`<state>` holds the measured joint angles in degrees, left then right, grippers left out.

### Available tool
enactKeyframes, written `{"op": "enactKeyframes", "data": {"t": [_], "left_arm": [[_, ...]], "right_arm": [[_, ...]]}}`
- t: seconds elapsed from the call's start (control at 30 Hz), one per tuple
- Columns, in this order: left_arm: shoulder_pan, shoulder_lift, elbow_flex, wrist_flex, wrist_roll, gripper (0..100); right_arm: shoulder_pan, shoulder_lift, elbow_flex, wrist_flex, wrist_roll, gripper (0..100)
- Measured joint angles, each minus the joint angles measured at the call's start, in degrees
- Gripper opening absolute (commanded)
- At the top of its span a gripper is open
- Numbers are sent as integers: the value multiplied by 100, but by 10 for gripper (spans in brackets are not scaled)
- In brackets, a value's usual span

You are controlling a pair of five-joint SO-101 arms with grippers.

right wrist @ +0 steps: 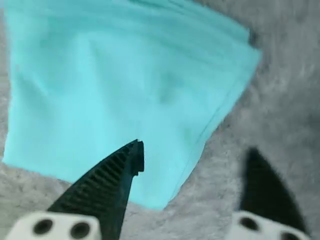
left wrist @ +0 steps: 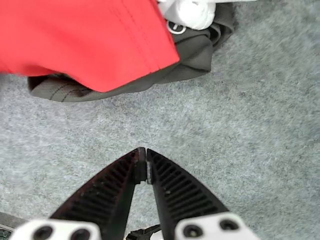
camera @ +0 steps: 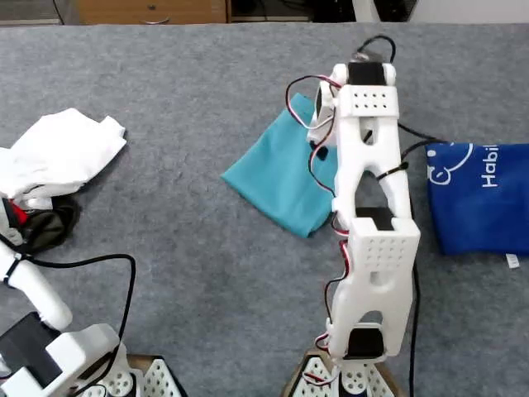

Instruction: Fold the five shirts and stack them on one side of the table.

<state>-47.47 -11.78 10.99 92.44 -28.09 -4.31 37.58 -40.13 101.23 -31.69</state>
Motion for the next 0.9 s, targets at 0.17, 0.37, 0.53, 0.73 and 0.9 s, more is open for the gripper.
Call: {"op": "enactKeyframes", "data": {"t": [0.17,0.37,0.53,0.73,0.9], "left_arm": [[44,0,0,0,0,19],[44,0,0,0,0,19],[44,0,0,0,0,19],[44,0,0,0,0,19],[44,0,0,0,0,19]], "right_arm": [[-220,431,26,-211,-281,412],[-519,888,35,-782,-334,403],[-527,1037,79,-1125,-484,401],[-536,1547,-44,-1222,-501,400],[-545,1767,-325,-1037,-519,299]]}}
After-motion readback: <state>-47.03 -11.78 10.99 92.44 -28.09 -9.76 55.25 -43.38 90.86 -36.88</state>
